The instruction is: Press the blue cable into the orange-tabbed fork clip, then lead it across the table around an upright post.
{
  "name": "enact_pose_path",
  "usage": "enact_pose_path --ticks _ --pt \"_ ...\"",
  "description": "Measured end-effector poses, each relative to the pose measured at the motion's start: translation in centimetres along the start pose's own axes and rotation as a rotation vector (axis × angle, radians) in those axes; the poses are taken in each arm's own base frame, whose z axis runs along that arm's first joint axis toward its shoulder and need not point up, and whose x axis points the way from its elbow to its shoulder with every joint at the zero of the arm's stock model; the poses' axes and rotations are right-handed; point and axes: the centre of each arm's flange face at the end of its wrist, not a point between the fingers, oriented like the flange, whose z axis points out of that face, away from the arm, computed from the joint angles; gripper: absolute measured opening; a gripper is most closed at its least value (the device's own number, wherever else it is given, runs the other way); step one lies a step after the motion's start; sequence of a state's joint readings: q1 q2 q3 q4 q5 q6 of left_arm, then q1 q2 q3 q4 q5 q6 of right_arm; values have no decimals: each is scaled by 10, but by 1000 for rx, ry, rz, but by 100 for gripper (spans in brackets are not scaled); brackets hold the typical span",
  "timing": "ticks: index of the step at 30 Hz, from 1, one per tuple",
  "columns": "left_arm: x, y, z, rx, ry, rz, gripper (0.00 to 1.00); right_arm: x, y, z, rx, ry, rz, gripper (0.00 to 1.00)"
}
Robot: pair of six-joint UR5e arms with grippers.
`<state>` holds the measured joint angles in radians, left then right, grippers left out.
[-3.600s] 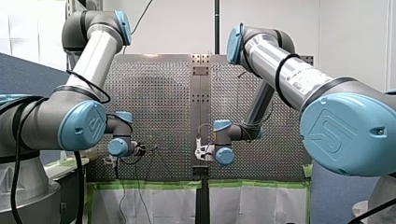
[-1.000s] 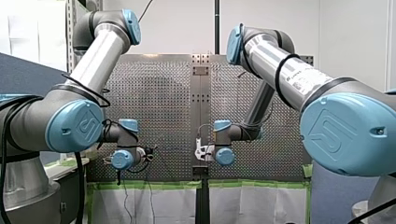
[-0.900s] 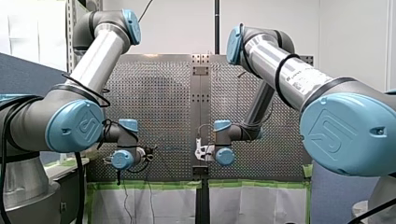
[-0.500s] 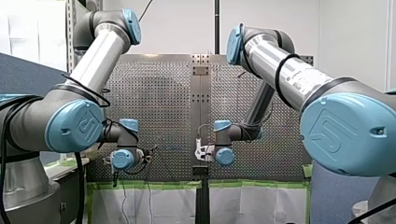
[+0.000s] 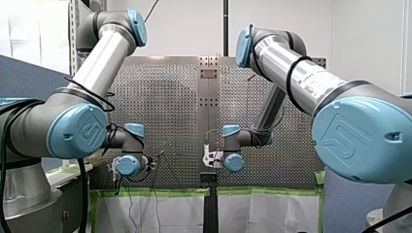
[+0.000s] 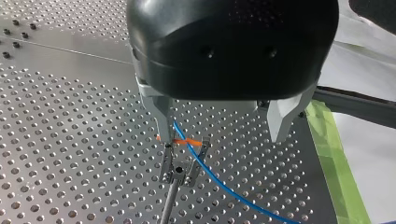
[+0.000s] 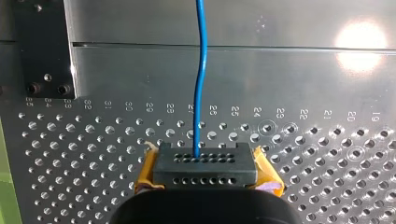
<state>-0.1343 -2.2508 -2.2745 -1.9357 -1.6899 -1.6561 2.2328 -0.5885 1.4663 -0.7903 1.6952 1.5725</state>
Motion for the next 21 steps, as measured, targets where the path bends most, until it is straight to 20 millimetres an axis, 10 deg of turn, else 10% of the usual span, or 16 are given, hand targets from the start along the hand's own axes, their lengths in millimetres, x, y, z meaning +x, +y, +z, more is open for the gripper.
enact_pose_path --ticks 21 --pt "-17 -44 29 41 -22 15 100 0 2 0 -2 0 -3 0"
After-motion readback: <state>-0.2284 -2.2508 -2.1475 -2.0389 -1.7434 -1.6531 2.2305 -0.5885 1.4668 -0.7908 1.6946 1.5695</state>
